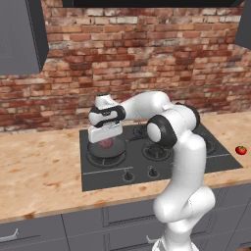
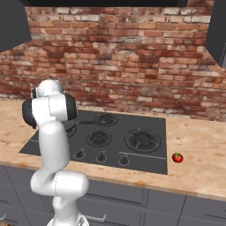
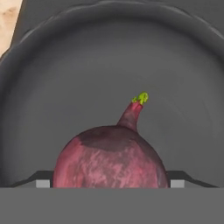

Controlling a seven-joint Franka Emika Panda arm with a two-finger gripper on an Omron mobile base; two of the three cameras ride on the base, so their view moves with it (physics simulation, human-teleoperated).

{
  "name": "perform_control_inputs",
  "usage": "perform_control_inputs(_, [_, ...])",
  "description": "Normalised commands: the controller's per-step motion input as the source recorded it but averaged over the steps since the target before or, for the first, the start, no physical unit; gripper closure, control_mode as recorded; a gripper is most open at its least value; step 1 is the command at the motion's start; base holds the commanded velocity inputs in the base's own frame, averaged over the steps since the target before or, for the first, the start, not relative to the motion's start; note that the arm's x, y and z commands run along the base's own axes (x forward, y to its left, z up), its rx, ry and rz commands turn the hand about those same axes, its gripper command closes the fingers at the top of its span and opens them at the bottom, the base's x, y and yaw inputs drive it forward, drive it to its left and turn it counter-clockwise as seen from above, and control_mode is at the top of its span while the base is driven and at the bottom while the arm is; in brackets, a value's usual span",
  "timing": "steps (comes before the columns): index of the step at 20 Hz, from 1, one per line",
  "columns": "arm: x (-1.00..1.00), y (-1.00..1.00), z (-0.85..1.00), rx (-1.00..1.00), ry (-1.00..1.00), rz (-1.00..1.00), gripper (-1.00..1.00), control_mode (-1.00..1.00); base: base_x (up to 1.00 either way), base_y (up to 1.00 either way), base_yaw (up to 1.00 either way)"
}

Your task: Place the pan on the front left burner on the stove. Then place the tomato and the onion in the pan and turn on the front left burner.

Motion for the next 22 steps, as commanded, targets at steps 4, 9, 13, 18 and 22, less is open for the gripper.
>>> perform_control_inputs(4, [0.00, 0.00, -0.05, 0.00, 0.01, 0.00, -1.00, -1.00, 0.00, 0.00, 0.00])
perform_control_inputs(9, [-0.11, 0.00, 0.06, 0.00, 0.00, 0.00, -1.00, -1.00, 0.00, 0.00, 0.00])
perform_control_inputs(13, [-0.12, 0.00, 0.53, 0.00, 0.00, 0.00, -1.00, -1.00, 0.00, 0.00, 0.00])
perform_control_inputs(18, [-0.14, -0.01, 0.85, 0.00, -0.03, -0.04, -1.00, -1.00, 0.00, 0.00, 0.00])
perform_control_inputs(22, [-0.28, -0.46, 0.55, 0.00, -0.01, -0.10, -1.00, -1.00, 0.00, 0.00, 0.00])
